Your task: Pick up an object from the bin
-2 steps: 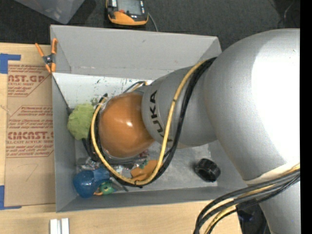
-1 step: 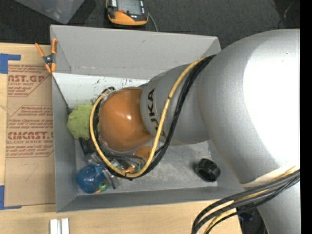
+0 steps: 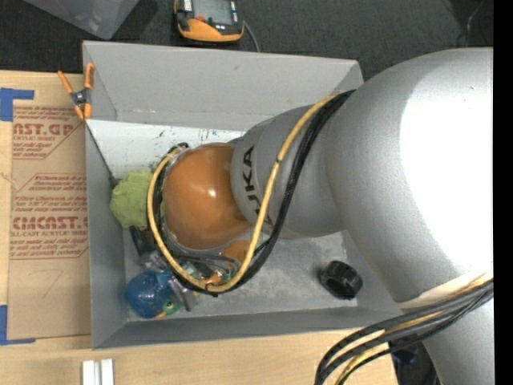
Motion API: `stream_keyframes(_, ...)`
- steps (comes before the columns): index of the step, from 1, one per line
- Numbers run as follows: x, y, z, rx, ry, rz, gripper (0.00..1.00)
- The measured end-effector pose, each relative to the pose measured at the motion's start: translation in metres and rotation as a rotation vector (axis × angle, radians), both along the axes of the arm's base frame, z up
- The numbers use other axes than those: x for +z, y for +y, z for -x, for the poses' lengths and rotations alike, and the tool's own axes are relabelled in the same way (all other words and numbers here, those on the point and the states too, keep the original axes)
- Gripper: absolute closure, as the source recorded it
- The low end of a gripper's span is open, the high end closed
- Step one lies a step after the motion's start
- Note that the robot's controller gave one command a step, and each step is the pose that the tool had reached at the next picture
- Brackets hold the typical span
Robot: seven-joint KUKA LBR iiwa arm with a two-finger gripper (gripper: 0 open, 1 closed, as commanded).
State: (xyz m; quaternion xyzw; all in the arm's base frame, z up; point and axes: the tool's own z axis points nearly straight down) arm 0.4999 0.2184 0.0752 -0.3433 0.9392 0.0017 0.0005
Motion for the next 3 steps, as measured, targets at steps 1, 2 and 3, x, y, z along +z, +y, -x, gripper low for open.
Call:
stream_keyframes(1, 0.024, -0.001, 0.003, 0.001, 0.005, 0.002, 1.00)
stream_keyframes(2, 0.053, 0.000, 0.001, 0.000, -0.001, -0.001, 1.00)
stream_keyframes(3, 0.077, 0.000, 0.003, 0.001, 0.007, 0.002, 1.00)
